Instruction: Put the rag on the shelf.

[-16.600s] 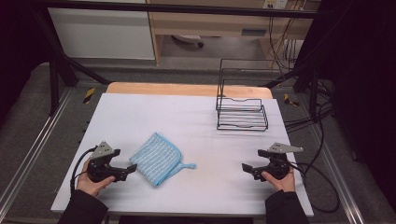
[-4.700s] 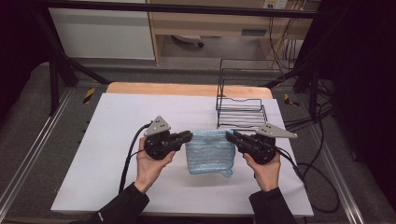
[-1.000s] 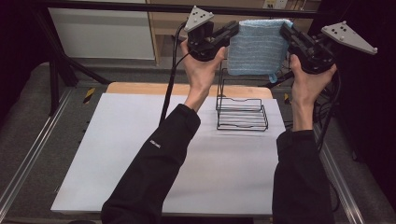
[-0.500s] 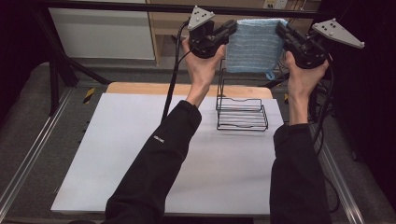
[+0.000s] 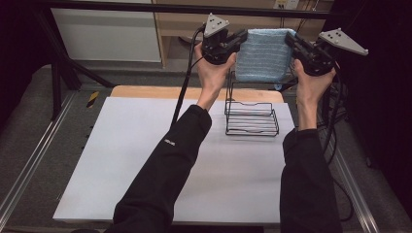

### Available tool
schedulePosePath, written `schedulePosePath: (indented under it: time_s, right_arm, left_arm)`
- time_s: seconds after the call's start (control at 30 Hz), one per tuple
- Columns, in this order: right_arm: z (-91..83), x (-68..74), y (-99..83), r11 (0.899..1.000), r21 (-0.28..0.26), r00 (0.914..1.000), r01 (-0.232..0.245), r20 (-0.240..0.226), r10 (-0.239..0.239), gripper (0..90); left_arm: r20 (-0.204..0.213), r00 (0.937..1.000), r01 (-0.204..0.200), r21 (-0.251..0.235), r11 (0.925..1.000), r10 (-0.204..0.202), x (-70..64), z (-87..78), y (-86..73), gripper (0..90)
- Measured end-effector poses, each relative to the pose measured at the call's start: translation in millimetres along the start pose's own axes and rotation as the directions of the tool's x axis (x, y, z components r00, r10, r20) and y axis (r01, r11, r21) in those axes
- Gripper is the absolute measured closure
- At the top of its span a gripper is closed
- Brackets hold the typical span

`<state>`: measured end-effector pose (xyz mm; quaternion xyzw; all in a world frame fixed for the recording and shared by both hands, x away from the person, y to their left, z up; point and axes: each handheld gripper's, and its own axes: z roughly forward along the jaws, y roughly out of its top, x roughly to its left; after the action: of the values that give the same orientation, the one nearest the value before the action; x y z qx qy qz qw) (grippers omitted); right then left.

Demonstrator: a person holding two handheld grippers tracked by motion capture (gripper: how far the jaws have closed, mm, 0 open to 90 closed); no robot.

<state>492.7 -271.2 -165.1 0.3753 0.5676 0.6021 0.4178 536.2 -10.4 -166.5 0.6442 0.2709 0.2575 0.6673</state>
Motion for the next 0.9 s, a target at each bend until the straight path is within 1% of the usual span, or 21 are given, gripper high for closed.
schedulePosePath:
  time_s: [0.07,0.17,0.2,0.23,0.27,0.3,0.37,0.43,0.53,0.7,0.77,0.83,0.9]
  right_arm:
    - [1.1,-1.9,-2.3,1.000,0.003,1.0000,-0.001,0.003,0.001,80.9]
    - [2.6,-4.8,-5.8,1.000,0.007,1.0000,-0.002,0.000,0.002,80.9]
    - [2.9,-5.6,-7.2,1.000,0.007,1.0000,0.000,0.000,0.000,80.9]
    - [2.9,-6.0,-8.7,1.000,0.012,1.0000,-0.001,-0.001,0.001,80.9]
    - [3.4,-7.0,-10.8,1.000,0.014,1.0000,0.003,0.002,-0.003,80.9]
    - [3.6,-7.9,-13.1,1.000,0.018,1.0000,0.002,0.003,-0.002,80.9]
    - [3.6,-10.1,-18.4,1.000,0.022,1.0000,-0.009,0.002,0.008,80.9]
    - [2.5,-11.4,-23.7,0.999,0.030,0.9998,-0.019,0.000,0.019,80.9]
    - [-1.0,-12.5,-29.2,0.999,0.040,0.9998,-0.019,-0.003,0.019,80.9]
    - [-6.8,-11.9,-36.2,0.998,0.064,0.9999,-0.014,-0.002,0.014,80.8]
    - [-9.8,-11.5,-40.0,0.997,0.076,0.9998,-0.020,-0.005,0.020,80.7]
    - [-13.4,-11.0,-44.6,0.997,0.079,0.9996,-0.025,-0.013,0.026,80.7]
    - [-16.0,-10.5,-49.5,0.995,0.095,0.9995,-0.025,-0.014,0.027,80.5]
  left_arm:
    - [0.000,1.0000,-0.004,0.001,1.0000,0.004,0.6,2.1,-1.5,83.9]
    - [0.007,1.0000,-0.001,0.003,1.0000,0.001,2.5,4.4,-3.8,83.9]
    - [0.001,0.9999,-0.010,0.003,0.9999,0.010,2.9,5.2,-4.9,83.8]
    - [0.008,0.9999,-0.007,0.012,0.9999,0.007,2.5,6.4,-6.6,83.9]
    - [0.002,0.9999,-0.016,0.012,0.9998,0.016,2.7,7.1,-8.1,83.9]
    - [0.009,0.9999,-0.013,0.017,0.9998,0.013,2.3,8.3,-10.3,83.9]
    - [0.006,0.9998,-0.021,0.024,0.9995,0.021,2.4,9.4,-14.4,83.9]
    - [0.020,0.9995,-0.025,0.037,0.9990,0.024,1.6,9.4,-19.2,83.8]
    - [0.030,0.9989,-0.037,0.049,0.9981,0.035,0.1,8.5,-25.9,83.9]
    - [0.056,0.9979,-0.037,0.061,0.9975,0.033,-1.8,4.7,-35.6,83.8]
    - [0.065,0.9967,-0.053,0.072,0.9960,0.049,-2.4,2.5,-39.4,83.8]
    - [0.077,0.9957,-0.058,0.079,0.9952,0.052,-2.9,0.7,-43.5,83.8]
    - [0.085,0.9949,-0.062,0.089,0.9941,0.054,-3.5,-0.9,-47.2,83.8]
